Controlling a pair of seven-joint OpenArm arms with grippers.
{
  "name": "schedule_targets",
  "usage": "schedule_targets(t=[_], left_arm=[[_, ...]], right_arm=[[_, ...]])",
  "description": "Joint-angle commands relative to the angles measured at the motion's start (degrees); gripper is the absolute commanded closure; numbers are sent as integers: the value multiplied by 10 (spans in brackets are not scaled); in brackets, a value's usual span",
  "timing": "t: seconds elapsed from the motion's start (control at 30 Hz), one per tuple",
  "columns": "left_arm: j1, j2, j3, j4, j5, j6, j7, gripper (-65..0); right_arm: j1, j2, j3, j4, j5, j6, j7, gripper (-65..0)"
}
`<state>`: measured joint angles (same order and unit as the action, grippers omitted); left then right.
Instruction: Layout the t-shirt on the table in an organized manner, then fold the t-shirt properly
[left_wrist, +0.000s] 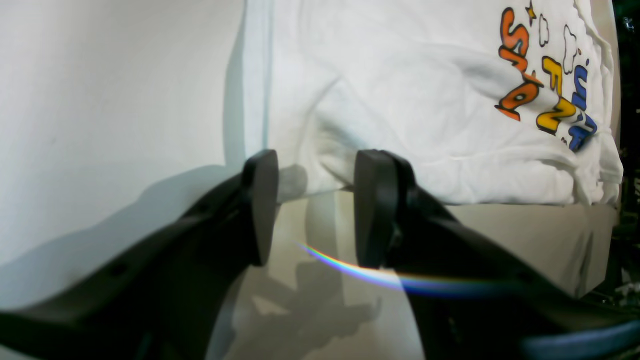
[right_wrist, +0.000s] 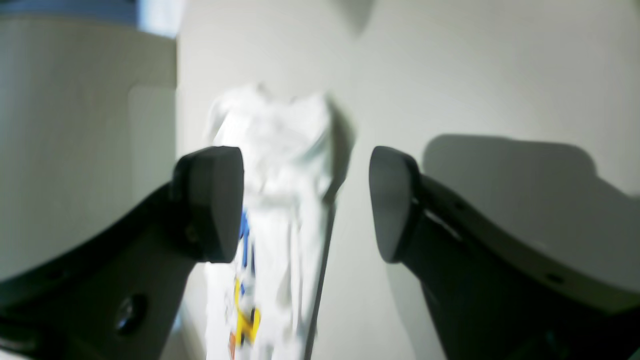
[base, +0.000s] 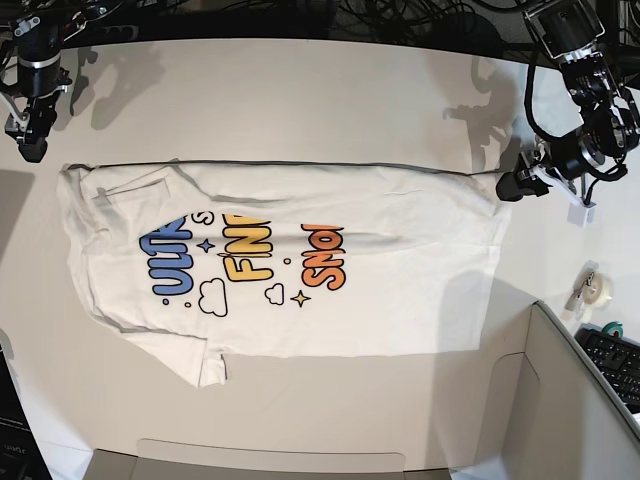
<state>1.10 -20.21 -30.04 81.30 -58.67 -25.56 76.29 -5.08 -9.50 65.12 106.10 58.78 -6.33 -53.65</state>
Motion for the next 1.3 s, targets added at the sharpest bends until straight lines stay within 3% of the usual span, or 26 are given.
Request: schedule_targets(t=[0.0,0.27,0.67,0.73,0.8,0.93,1.0,1.27], left_arm=[[-9,-11,-1,9,-11,-2,-5,-231],[-9,-11,-1,9,-11,-2,-5,-231],[-8,-10,-3,9,-12,-2,-5,-231],[-8,-10,-3,9,-12,-2,-5,-231],[-7,-10,-4,9,-12,-2,-5,-231],[-7,-10,-5,8,-10,-2,-5,-232],[-7,-11,-9,6,-10,-2,-5,-233],[-10,-9,-69,-62,-12,-2,33,-240]], right_arm=[[16,5,-3,-2,4,7,-1,-392],[93,5,-6,-136,-50,7,-4,-392],[137,5,-35,-197,-98,14,-4,-379],[137,12,-43,-201,-98,14,-5,-309],[137,13,-47,-215,-98,17,-2,-191],[136,15,-47,-241,-98,81,-5,-58],[129,15,-47,-245,-99,91,-5,0],[127,15,-57,-245,-100,90,-5,0]])
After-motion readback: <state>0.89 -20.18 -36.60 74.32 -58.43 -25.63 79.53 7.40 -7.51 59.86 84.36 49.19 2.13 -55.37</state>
